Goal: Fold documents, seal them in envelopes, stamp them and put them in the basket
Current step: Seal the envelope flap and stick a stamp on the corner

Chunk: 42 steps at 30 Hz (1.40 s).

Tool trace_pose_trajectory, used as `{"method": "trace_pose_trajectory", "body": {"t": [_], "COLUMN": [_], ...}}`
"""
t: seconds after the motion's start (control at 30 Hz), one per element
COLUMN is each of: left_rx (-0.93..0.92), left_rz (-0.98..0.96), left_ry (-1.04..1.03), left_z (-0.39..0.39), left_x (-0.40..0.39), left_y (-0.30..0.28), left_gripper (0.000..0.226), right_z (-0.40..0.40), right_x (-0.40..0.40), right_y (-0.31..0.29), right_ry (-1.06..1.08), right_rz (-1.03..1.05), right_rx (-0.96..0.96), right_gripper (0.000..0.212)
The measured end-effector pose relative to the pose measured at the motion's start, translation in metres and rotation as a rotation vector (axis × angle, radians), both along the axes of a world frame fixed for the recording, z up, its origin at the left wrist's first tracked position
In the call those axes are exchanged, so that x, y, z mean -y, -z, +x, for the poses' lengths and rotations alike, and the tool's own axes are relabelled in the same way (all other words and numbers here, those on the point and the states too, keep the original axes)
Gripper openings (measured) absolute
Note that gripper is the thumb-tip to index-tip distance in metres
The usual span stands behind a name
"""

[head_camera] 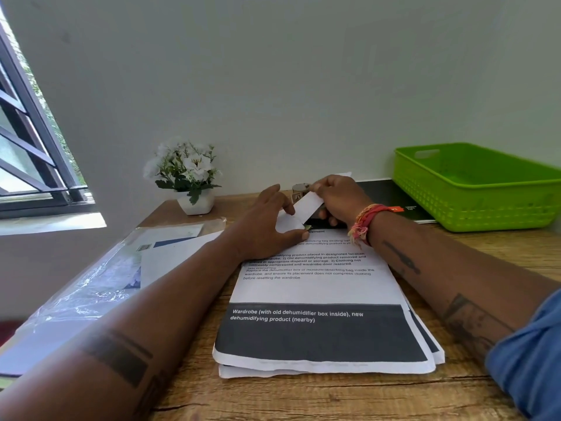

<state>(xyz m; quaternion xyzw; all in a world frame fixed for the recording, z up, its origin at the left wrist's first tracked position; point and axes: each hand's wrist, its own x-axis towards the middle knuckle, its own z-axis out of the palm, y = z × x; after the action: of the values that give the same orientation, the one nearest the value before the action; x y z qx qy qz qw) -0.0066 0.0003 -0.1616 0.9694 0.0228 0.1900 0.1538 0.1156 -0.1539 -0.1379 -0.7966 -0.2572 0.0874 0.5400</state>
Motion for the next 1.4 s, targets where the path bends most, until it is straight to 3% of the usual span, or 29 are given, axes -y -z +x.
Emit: {"method": "trace_pose_trajectory", "body": {"t": [0.07, 0.27, 0.5, 0.77, 0.97, 1.1, 1.4], "left_rx": [0.004, 0.025, 0.046, 0.071, 0.061, 0.064, 0.104], "left_rz": [0.000, 0.008, 0.022, 0.033, 0.039, 0.057, 0.045], "left_ry": [-0.001, 0.008, 0.023, 0.053, 0.030, 0.037, 0.073], "left_z": [0.000, 0.001, 0.000, 0.002, 0.002, 0.002, 0.002], "left_x": [0.000, -0.001, 0.000, -0.001, 0.001, 0.001, 0.000], "left_y": [0.001, 0.000, 0.001, 0.003, 0.003, 0.003, 0.003], "left_gripper": [0.052, 0.050, 0.052, 0.050, 0.052, 0.051, 0.050], "right_z": [0.002, -0.006, 0.001, -0.007, 0.002, -0.002, -0.006], "right_x": [0.000, 0.000, 0.002, -0.004, 0.004, 0.004, -0.003], "right_y": [0.002, 0.004, 0.002, 0.001, -0.006, -0.007, -0.006], "right_ry": [0.023, -0.172, -0.004, -0.203, -0.077, -0.051, -0.172], "right_rz": [0.023, -0.111, -0.035, -0.173, -0.153, -0.191, -0.301], "right_rx": [-0.018, -0.037, -0.038, -0.005, 0.000, -0.036, -0.069], "right_gripper": [0.020, 0.008, 0.015, 0.011, 0.027, 0.022, 0.026]}}
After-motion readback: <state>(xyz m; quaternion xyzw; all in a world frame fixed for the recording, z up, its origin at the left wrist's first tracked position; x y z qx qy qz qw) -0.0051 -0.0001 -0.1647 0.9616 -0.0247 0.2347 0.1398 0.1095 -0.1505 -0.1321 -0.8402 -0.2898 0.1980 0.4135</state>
